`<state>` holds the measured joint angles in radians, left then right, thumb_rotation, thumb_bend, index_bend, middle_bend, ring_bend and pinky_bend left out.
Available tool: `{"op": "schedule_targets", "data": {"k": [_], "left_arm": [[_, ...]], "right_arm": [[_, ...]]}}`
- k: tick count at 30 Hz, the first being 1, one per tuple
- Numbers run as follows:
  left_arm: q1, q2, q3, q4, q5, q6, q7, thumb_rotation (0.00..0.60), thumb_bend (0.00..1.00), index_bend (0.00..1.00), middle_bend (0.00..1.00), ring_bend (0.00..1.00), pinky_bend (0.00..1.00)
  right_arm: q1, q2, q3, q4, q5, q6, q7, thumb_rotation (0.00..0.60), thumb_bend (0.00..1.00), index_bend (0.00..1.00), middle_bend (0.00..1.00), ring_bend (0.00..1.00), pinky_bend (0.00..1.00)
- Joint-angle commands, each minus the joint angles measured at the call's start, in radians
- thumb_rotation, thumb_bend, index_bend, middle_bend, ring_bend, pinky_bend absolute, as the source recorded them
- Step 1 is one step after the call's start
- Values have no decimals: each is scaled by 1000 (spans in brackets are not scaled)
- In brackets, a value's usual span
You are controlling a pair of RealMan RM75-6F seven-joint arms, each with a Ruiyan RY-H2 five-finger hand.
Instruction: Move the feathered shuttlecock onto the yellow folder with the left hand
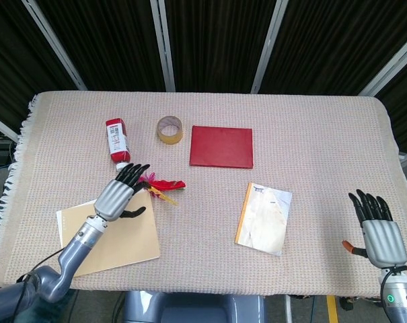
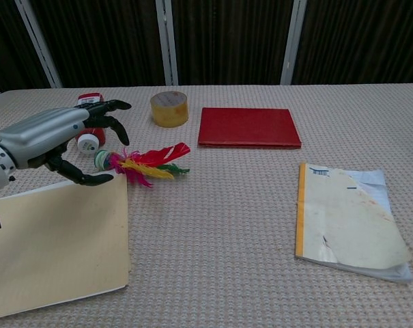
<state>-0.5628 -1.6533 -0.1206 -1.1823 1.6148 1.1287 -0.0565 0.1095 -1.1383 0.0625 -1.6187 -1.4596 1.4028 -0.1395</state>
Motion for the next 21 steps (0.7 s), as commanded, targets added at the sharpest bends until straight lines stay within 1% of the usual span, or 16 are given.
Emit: {"op": "schedule_targets", "data": {"k": [1, 4, 6, 9, 13, 18, 21], "left_arm": [[-25, -27, 0, 24, -12, -26, 7, 573, 255, 330, 0, 0, 0], [-59, -76, 4, 72, -8, -46, 22, 572, 255, 338, 0, 0, 0], [-67, -92, 3, 87, -10, -49, 16, 571, 266, 339, 0, 0, 0], [-101, -147, 4, 146, -14, -74, -6, 572, 288, 347, 0, 0, 0], [-130, -196, 6, 206, -14, -79, -20, 574, 313, 362, 0, 0, 0], [-155, -251, 4, 288, -11, -60, -35, 570, 352, 388, 0, 0, 0], [-159, -298, -1, 355, -9, -18, -26, 577, 382, 431, 0, 0, 0]], "right_arm": [[0, 1, 0, -2, 0, 2, 0, 600, 24, 0, 0, 0, 0], [1, 3, -2, -5, -5, 2, 5, 600, 24, 0, 0, 0, 0], [1, 4, -3, -5, -6, 1, 5, 600, 24, 0, 0, 0, 0], [5, 6, -3, -10, 8, -14, -1, 600, 24, 0, 0, 0, 0], [11, 8, -2, -18, 23, -32, -5, 600, 24, 0, 0, 0, 0], [14, 12, -1, -18, 29, -36, -2, 600, 24, 0, 0, 0, 0], [12, 11, 1, -21, 32, -30, -10, 600, 25, 0, 0, 0, 0]]}}
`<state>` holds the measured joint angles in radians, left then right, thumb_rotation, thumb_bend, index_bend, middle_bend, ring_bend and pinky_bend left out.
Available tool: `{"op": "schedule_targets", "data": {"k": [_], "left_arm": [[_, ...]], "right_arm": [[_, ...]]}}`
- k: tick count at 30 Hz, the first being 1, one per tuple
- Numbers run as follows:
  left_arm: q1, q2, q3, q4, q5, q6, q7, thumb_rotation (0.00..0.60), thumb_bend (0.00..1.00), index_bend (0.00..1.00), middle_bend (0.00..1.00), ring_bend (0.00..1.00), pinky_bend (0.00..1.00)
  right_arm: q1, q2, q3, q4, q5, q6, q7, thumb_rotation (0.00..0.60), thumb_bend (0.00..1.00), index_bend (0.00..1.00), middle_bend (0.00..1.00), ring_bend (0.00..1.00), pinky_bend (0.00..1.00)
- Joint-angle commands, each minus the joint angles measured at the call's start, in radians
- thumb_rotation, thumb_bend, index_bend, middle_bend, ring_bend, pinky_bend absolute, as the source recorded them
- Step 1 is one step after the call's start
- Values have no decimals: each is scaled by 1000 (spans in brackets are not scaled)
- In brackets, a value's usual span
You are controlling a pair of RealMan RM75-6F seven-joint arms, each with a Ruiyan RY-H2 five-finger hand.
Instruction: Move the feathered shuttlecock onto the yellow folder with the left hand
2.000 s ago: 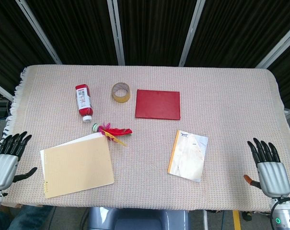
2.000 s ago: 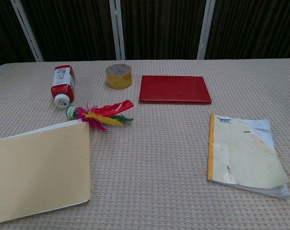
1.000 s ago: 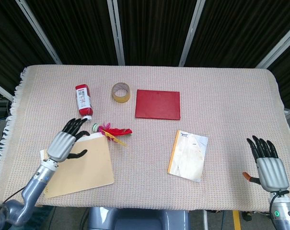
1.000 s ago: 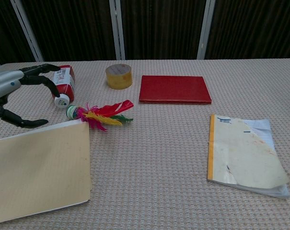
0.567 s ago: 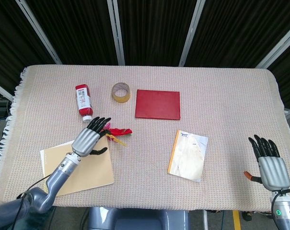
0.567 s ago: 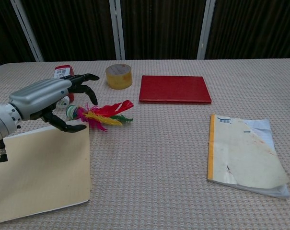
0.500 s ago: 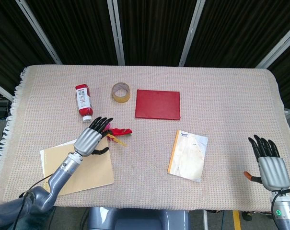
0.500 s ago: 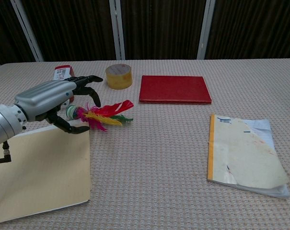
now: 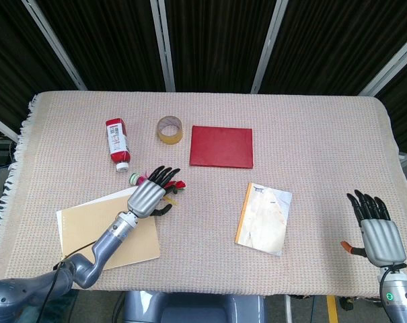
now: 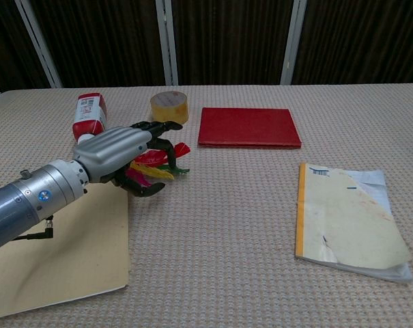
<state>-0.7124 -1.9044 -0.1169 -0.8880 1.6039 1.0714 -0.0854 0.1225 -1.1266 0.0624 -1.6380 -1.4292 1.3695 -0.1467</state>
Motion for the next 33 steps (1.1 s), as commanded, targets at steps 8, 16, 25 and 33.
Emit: {"op": "schedule_targets", "data": {"k": [8, 16, 25, 33], "left_arm": [[-2, -96, 8, 175, 8, 123, -37, 600, 434, 637, 0, 0, 0], [55, -28, 24, 152, 20, 270, -92, 600, 488, 770, 0, 0, 0], [180, 101, 37, 50, 8, 445, -129, 600, 490, 721, 8, 0, 0], [274, 187, 50, 19, -19, 512, -202, 600, 467, 564, 0, 0, 0]], "right_arm": [[3, -8, 0, -6, 4, 0, -17, 600, 26, 0, 0, 0, 0], [7, -16, -4, -8, 6, -4, -38, 600, 26, 0, 0, 0, 0], [-9, -21, -15, -23, -37, 45, -55, 600, 41, 0, 0, 0, 0], [-19, -50, 0, 10, -31, 81, -80, 600, 48, 0, 0, 0, 0]]}}
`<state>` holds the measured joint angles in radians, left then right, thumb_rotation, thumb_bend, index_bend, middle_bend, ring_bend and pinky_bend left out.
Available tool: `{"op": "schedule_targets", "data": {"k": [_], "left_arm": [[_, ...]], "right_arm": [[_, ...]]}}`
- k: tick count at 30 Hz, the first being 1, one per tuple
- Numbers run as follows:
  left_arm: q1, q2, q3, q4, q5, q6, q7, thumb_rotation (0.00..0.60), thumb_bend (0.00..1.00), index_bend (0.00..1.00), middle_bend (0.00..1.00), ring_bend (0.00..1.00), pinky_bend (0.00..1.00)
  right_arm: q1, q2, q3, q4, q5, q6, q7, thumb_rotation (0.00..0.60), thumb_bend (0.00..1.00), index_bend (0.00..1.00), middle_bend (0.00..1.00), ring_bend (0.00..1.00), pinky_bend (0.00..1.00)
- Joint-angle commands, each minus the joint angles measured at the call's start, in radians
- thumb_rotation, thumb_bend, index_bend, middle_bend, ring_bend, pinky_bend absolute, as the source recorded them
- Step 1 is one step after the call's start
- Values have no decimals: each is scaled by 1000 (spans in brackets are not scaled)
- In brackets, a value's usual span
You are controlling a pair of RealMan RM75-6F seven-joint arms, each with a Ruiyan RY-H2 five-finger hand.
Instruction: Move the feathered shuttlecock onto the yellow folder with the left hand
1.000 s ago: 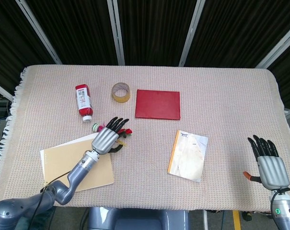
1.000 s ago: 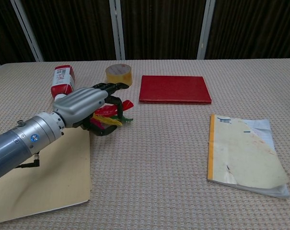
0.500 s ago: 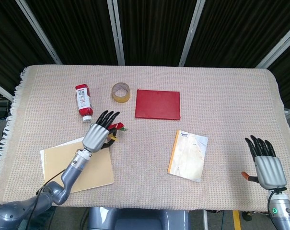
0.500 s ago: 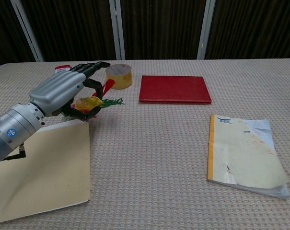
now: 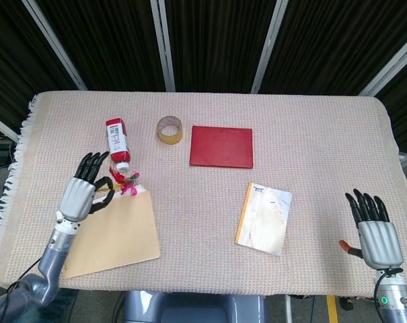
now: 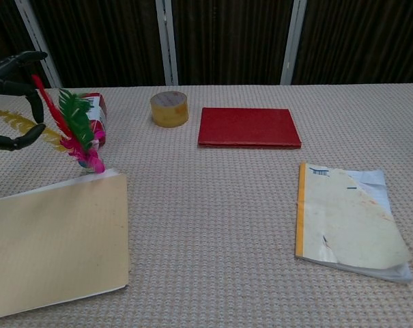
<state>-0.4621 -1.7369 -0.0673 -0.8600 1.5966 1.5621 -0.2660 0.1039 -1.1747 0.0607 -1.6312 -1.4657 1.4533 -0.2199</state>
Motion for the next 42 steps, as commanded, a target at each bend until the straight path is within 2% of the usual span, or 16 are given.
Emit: {"op": "schedule_targets", "data": {"k": [1, 4, 7, 13, 15, 17, 19, 24, 27, 30, 34, 37, 39, 42], "left_arm": [[34, 28, 0, -11, -12, 36, -40, 600, 465, 551, 0, 0, 0], [51, 40, -4, -7, -15, 57, -60, 600, 459, 515, 0, 0, 0], [61, 53, -8, -8, -18, 65, -72, 600, 446, 395, 0, 0, 0], [77, 77, -10, -25, -15, 85, -100, 600, 439, 281, 0, 0, 0], [81, 86, -7, -37, -7, 92, -106, 600, 430, 221, 0, 0, 0], [84, 96, -4, -54, -1, 98, -109, 600, 406, 101, 0, 0, 0], [87, 103, -5, -73, 5, 107, -113, 600, 379, 25, 0, 0, 0], [97, 139, -3, -144, 22, 131, -120, 600, 347, 0, 0, 0, 0], [119, 217, 20, -255, 37, 137, -147, 600, 328, 0, 0, 0, 0], [163, 366, 77, -411, 55, 127, -114, 600, 323, 0, 0, 0, 0], [248, 555, 141, -600, 46, 150, 15, 600, 285, 0, 0, 0, 0], [347, 668, 194, -742, -26, 163, 175, 600, 268, 0, 0, 0, 0], [436, 703, 227, -832, -130, 176, 284, 600, 266, 0, 0, 0, 0], [482, 682, 214, -877, -188, 189, 318, 600, 265, 0, 0, 0, 0]], "right_arm": [[1, -4, 1, 3, 9, -7, -9, 600, 48, 0, 0, 0, 0], [4, -7, -1, 2, 12, -17, -21, 600, 49, 0, 0, 0, 0], [5, -10, -4, -1, 13, -21, -32, 600, 49, 0, 0, 0, 0], [3, -14, -4, -4, 12, -17, -44, 600, 51, 0, 0, 0, 0], [4, -15, -5, -4, 14, -19, -49, 600, 52, 0, 0, 0, 0], [5, -16, -6, -5, 14, -23, -54, 600, 54, 0, 0, 0, 0], [6, -15, -7, -7, 15, -26, -56, 600, 56, 0, 0, 0, 0], [5, -16, -8, -7, 14, -26, -58, 600, 59, 0, 0, 0, 0], [5, -15, -5, -8, 16, -23, -57, 600, 58, 0, 0, 0, 0], [3, -11, -4, -12, 25, -26, -56, 600, 57, 0, 0, 0, 0], [0, -2, -3, -21, 26, -23, -48, 600, 59, 0, 0, 0, 0], [-2, 7, -7, -28, 21, -22, -34, 600, 58, 0, 0, 0, 0], [-2, 15, -15, -36, 13, -29, -28, 600, 58, 0, 0, 0, 0], [0, 26, -21, -42, 2, -36, -16, 600, 58, 0, 0, 0, 0]]}}
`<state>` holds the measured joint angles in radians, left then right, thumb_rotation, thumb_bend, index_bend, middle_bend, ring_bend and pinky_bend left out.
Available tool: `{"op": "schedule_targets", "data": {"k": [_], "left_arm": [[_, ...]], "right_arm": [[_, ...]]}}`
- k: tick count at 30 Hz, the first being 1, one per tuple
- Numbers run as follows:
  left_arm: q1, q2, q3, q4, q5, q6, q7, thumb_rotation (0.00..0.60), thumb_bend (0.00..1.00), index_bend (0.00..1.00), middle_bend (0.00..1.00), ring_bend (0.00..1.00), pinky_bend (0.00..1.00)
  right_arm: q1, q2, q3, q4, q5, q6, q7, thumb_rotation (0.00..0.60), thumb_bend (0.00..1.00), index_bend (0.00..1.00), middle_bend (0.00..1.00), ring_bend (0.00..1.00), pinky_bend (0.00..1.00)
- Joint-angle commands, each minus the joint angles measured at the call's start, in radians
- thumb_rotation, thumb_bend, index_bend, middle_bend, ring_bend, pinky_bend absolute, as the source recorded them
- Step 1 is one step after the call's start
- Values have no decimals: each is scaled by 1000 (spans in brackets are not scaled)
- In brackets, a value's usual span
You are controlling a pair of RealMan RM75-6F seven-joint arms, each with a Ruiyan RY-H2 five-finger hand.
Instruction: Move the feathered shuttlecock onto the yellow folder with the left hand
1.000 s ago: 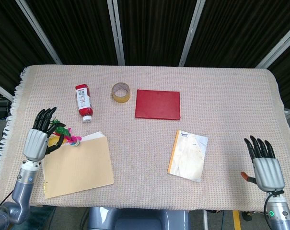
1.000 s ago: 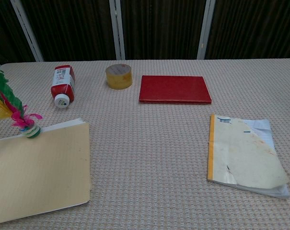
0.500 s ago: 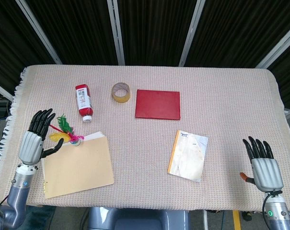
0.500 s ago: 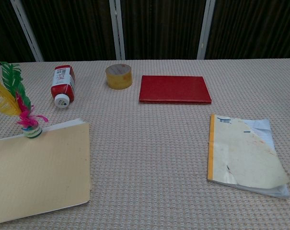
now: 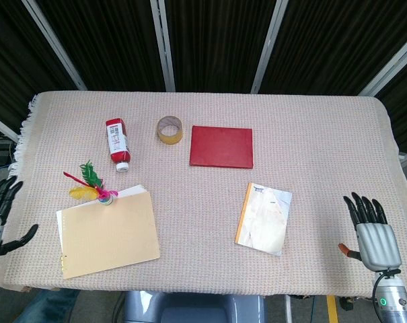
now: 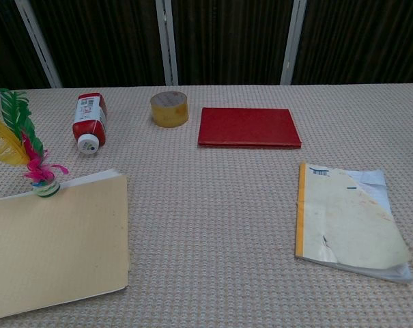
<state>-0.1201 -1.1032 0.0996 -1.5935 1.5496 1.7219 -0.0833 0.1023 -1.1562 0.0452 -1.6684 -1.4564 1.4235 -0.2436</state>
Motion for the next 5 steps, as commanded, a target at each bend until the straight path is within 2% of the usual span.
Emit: {"op": "schedule_targets", "data": {"k": [1, 5], "left_arm": [[143, 47, 42, -150, -153, 21, 143, 600, 266, 0, 0, 0, 0], [141, 38, 14, -148, -149, 8, 166, 600, 270, 0, 0, 0, 0]], "right_arm": [[2, 8, -7, -5, -9, -8, 9, 600, 59, 0, 0, 0, 0], [4, 9, -10, -6, -15, -12, 12, 600, 59, 0, 0, 0, 0]]}}
